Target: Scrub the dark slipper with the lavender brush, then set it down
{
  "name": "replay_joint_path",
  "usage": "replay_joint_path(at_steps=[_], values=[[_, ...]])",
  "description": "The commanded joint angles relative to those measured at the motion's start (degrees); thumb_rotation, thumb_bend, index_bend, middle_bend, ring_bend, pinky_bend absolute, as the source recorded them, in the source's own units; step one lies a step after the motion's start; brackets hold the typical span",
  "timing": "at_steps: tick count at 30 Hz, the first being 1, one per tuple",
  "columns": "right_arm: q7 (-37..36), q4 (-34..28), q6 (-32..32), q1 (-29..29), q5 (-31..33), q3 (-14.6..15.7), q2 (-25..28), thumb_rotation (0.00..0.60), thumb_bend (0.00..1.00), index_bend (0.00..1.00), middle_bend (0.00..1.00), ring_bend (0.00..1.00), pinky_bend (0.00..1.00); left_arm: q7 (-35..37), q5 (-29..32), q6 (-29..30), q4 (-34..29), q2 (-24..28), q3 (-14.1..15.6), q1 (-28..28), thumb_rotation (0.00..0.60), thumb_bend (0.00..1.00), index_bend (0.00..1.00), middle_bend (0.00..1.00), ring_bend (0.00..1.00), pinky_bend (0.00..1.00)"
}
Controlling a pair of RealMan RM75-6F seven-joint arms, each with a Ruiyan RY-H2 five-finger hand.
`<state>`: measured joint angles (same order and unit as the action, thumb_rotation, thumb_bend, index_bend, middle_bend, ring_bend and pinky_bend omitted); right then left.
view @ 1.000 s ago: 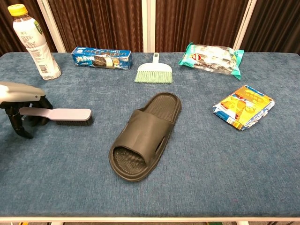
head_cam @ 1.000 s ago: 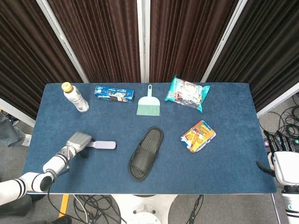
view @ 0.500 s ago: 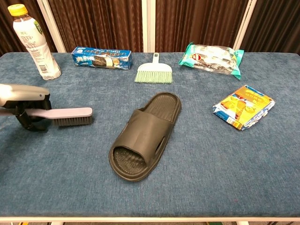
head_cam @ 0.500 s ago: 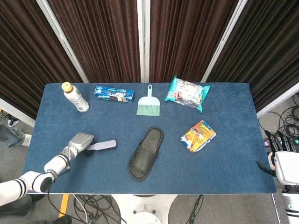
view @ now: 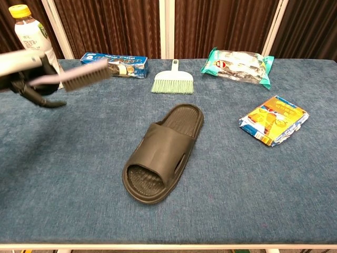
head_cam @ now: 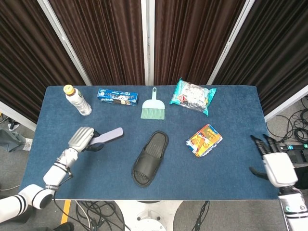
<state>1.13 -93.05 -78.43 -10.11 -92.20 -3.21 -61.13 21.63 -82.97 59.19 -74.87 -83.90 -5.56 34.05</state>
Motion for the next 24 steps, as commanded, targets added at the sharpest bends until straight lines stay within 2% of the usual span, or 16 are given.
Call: replay_joint_path(at_steps=[1, 4, 8, 14, 18, 24], values=[[1.3, -3.4, 7.6, -6.8, -4.6, 0.1, 1.2, 0.600, 0.05, 0.03, 0.18, 0.03, 0.10, 5.3, -8.7, 10.1, 0.4, -0.9, 1.8, -3.1, 0.600, 0.43, 1.00, 1.00, 1.00, 1.00], [3.4, -5.6, 16.0, -13.7, -5.9, -1.4, 0.9, 0.600, 0.05, 0.03, 0.17, 0.03, 0.10, 5.3, -13.1, 14.4, 1.0, -1.3, 4.0, -4.0, 0.600, 0.47, 1.00, 1.00, 1.00, 1.00], [6.6, -6.6, 29.1, -23.7, -3.4, -4.5, -2.3, 0.600, 0.04, 0.03, 0.14, 0.00, 0.09, 3.0, -18.7, 18.8, 3.3, -2.8, 7.1, -4.8, 0.600, 0.48, 1.00, 1.00, 1.00, 1.00], [11.5, -0.5, 44.4, -36.0, 3.4, -8.2, -10.0, 0.600, 0.02, 0.00, 0.05, 0.00, 0.02, -1.4, -24.5, 21.2, 10.6, -7.6, 9.9, -3.9, 0.600, 0.48, 1.00, 1.00, 1.00, 1.00], [16.6, 5.3, 50.8, -41.9, 8.3, -9.0, -15.5, 0.600, 0.00, 0.00, 0.00, 0.00, 0.00, -2.6, -26.4, 21.3, 16.0, -11.4, 10.4, -2.3, 0.600, 0.49, 1.00, 1.00, 1.00, 1.00], [23.5, 13.6, 54.9, -47.8, 14.9, -8.2, -22.4, 0.600, 0.00, 0.00, 0.00, 0.00, 0.00, -2.5, -27.0, 21.2, 23.1, -16.8, 10.6, -0.4, 0.600, 0.49, 1.00, 1.00, 1.00, 1.00]])
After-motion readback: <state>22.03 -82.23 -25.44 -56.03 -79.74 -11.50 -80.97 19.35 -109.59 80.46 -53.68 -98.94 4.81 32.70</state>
